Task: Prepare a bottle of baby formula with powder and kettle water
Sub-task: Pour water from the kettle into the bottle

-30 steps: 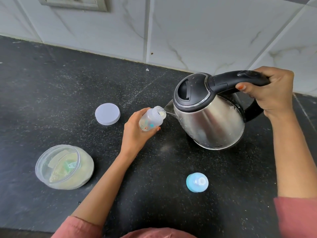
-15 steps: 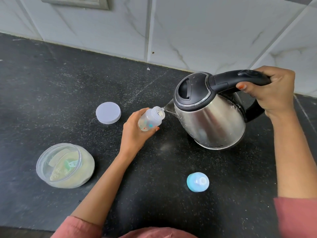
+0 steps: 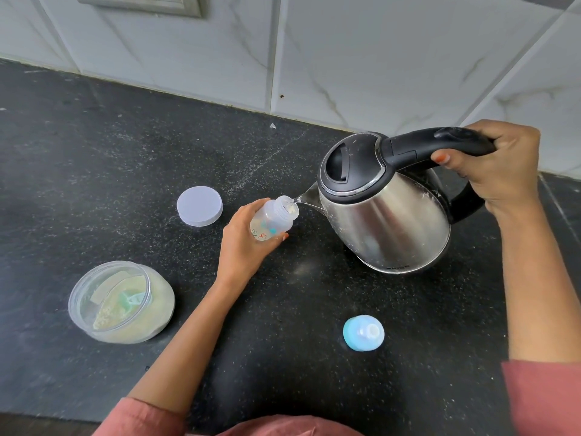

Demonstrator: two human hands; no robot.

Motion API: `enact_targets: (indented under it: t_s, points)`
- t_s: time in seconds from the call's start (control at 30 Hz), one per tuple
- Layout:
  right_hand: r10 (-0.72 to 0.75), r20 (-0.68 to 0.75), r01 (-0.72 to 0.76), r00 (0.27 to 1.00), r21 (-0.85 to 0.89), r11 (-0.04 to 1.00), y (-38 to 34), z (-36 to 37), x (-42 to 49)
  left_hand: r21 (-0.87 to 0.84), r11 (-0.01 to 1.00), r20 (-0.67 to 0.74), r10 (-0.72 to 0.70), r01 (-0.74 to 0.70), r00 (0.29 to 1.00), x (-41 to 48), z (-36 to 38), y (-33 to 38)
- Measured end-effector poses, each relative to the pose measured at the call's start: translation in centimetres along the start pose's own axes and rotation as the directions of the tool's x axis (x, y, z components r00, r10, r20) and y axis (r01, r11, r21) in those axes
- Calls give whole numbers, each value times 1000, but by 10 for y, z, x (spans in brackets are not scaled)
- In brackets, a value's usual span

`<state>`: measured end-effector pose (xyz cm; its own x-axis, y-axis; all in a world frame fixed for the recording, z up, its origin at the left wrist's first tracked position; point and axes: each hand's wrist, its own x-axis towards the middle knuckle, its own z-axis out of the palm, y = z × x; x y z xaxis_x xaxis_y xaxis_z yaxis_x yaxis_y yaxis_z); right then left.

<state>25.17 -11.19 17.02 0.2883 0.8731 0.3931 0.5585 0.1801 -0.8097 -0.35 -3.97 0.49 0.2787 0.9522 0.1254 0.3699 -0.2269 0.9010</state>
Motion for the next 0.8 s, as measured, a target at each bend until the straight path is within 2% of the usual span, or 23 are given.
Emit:
enact_targets:
  t_s: [0.8]
  points:
    - [5,-10,-5,1000,-8,1000,0,0,0,5,1000,-6,-12,12,1000,-2,-2,-4]
